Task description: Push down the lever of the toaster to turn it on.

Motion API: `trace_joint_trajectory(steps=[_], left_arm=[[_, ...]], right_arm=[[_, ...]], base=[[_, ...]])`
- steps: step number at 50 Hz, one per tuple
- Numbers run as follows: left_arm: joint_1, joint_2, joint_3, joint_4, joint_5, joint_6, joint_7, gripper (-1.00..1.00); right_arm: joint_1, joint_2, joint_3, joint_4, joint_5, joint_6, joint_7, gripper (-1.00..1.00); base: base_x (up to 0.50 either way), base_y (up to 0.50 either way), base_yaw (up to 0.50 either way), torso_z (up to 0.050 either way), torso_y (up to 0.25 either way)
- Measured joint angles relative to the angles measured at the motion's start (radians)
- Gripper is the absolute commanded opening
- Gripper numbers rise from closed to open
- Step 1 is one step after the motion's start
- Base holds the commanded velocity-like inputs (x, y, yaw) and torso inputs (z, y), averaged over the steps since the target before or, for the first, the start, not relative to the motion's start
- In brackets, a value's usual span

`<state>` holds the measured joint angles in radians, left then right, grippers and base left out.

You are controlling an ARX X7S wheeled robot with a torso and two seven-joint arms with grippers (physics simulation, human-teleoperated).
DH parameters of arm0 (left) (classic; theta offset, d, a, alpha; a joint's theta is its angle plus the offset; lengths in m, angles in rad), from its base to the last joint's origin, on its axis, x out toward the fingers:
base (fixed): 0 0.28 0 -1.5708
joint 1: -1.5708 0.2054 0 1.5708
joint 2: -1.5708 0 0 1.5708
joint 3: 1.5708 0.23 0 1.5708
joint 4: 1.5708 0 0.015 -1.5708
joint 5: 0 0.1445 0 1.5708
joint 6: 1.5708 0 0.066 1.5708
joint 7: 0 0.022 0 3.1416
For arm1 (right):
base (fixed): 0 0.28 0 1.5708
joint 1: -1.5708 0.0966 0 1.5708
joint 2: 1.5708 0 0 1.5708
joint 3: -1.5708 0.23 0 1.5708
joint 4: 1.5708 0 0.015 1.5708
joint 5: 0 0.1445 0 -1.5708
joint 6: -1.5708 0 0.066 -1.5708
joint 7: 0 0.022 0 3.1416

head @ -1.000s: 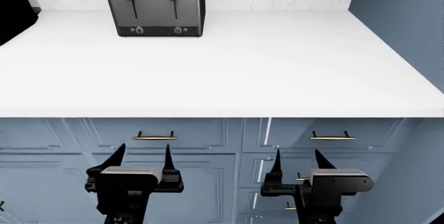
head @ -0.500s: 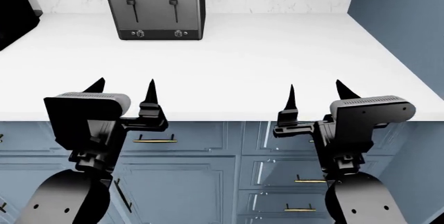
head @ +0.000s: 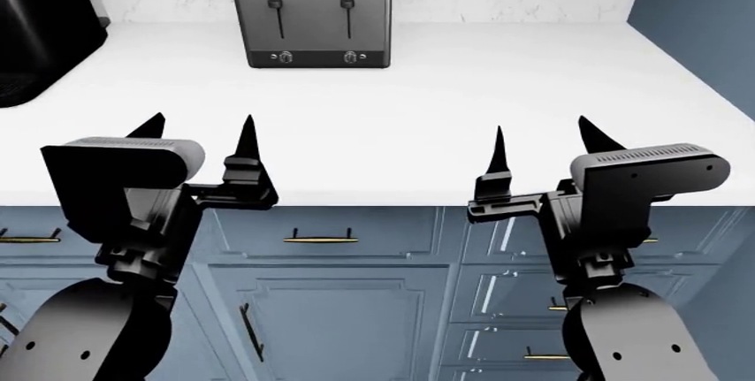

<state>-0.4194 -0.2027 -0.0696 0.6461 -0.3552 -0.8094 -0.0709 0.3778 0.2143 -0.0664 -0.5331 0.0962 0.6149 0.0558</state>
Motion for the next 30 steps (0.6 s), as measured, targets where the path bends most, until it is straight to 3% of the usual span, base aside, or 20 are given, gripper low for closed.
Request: trace_joint_trajectory(steps=[30], left_arm=[[0.008,-0.011,-0.012,0.030,-0.036,-0.010,-0.018,1.00]], right_arm=[[-0.009,0.006,-0.004,-0.018,0.021,0.017,0.018,1.00]], base=[[0.30,0.00,0.00,0.000,0.000]])
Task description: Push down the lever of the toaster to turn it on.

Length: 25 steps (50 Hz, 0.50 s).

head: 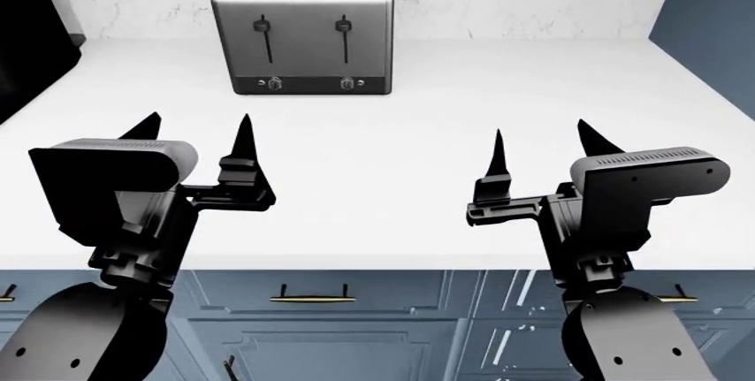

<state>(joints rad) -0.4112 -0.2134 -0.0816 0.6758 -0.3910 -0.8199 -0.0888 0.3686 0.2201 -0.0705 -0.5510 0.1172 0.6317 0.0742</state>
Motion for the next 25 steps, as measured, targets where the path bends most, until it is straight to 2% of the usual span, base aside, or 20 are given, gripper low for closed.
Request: trace_joint_trajectory(steps=[25], left_arm=[[0.004,-0.007,-0.008,-0.005,-0.022,0.007,-0.011,1.00]], right_arm=[[0.000,0.006,-0.012,-0.003,0.013,0.003,0.011,1.00]], base=[[0.33,0.00,0.00,0.000,0.000]])
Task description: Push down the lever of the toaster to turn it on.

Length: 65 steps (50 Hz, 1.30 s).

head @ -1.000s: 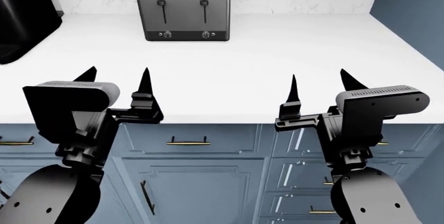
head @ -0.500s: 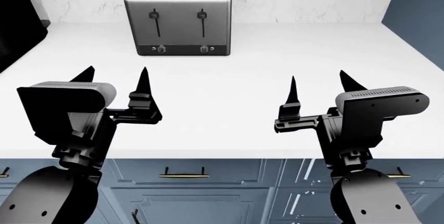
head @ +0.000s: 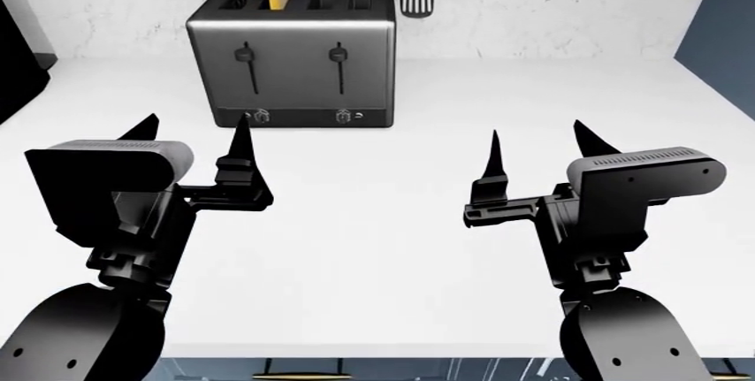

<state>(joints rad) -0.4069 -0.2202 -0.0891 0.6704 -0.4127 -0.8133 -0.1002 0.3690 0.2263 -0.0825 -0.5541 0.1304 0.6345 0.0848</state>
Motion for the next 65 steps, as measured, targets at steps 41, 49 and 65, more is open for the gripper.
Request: trace_joint_trajectory(steps=[41,49,65], left_arm=[[-0.125,-0.021,-0.002,-0.138,-0.041,-0.051,-0.015,1.00],[-0.248,-0.023,0.045,-0.314,-0.010,-0.025,0.005,-1.00],[-0.483,0.000,0.130,-0.714,0.070,0.111,0.052,-1.00]], right_arm=[[-0.010,0.007,-0.009,0.002,0.027,-0.020,0.017,1.00],[-0.011,0.009,-0.010,0.004,0.031,-0.024,0.019,1.00],[-0.028,0.017,-0.006,0.002,0.040,-0.037,0.027,1.00]], base=[[0.12,0.00,0.00,0.000,0.000],[0.00,0.00,0.00,0.000,0.000],[0.00,0.00,0.00,0.000,0.000]])
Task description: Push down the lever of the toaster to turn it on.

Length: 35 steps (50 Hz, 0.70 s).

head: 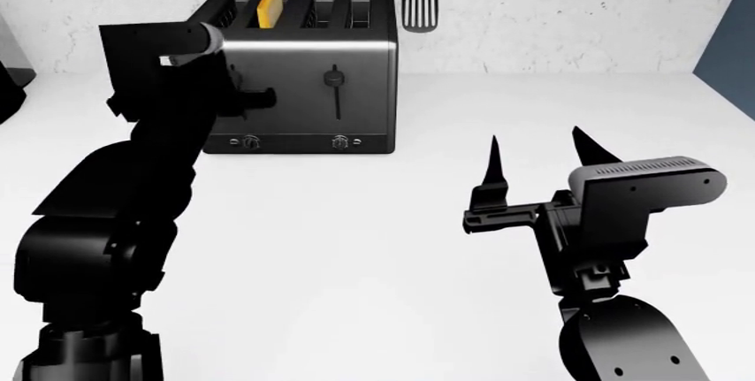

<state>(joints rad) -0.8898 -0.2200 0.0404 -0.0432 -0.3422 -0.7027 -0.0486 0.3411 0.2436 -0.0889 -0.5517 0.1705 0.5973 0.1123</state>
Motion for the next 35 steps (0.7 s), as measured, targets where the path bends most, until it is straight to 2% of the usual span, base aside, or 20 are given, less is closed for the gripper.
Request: trace_joint_trajectory(steps=[14,35], left_arm=[[-0.084,0.014,0.047,-0.186,0.042,0.082,0.019,-1.00],[-0.053,0.011,0.074,-0.267,0.051,0.140,0.033,-1.00]], right_arm=[[-0.009,0.006,0.003,-0.001,0.007,-0.007,0.009,1.00],[-0.016,0.014,0.002,0.002,0.017,-0.016,0.019,1.00]], base=[[0.00,0.00,0.00,0.000,0.000],[0.00,0.00,0.00,0.000,0.000]])
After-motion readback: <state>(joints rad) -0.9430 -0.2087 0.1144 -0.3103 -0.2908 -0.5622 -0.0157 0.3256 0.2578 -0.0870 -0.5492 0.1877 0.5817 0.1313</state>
